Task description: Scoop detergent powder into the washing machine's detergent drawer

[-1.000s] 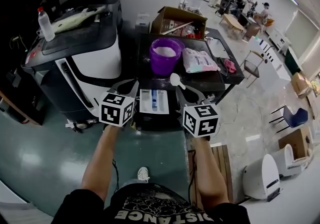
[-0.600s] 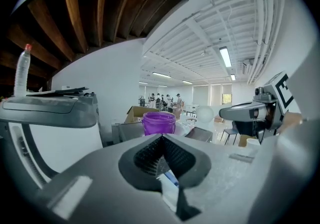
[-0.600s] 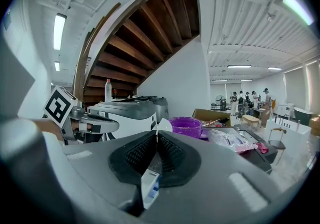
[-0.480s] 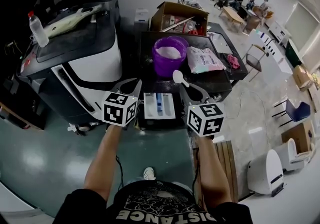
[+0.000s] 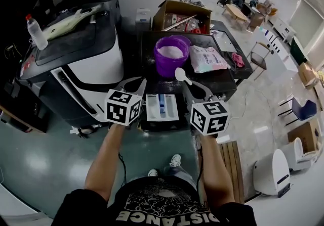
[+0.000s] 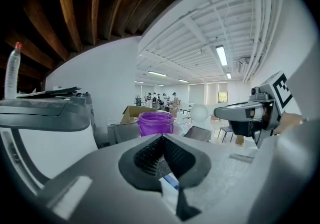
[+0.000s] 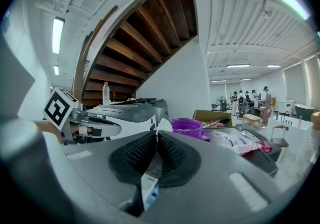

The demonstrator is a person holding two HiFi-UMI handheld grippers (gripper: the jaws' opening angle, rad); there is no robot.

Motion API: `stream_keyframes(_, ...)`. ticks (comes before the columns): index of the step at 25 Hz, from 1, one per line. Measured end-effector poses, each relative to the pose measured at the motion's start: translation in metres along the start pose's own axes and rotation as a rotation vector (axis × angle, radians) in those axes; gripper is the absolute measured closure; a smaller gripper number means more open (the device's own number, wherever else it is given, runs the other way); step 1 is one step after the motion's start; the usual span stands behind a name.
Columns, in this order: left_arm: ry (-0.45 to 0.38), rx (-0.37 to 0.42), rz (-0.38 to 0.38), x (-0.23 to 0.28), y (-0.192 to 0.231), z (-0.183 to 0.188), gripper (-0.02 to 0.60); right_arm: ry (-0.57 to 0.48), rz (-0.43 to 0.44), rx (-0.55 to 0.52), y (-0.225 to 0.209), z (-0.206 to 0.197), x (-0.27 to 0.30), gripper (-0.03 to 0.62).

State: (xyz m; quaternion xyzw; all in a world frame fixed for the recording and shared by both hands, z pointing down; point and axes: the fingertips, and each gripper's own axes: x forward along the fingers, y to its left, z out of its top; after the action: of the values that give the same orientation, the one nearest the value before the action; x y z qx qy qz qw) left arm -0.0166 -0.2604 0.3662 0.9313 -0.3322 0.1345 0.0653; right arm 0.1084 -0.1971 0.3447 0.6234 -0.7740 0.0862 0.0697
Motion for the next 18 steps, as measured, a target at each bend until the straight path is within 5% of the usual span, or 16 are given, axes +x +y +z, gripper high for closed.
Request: stream_keyframes(18,0.031,-0.004,0.060,0.084,0.031,0.016,0.581,0.050,0.124,-0.096,-0.072,0.023,0.088,0.560)
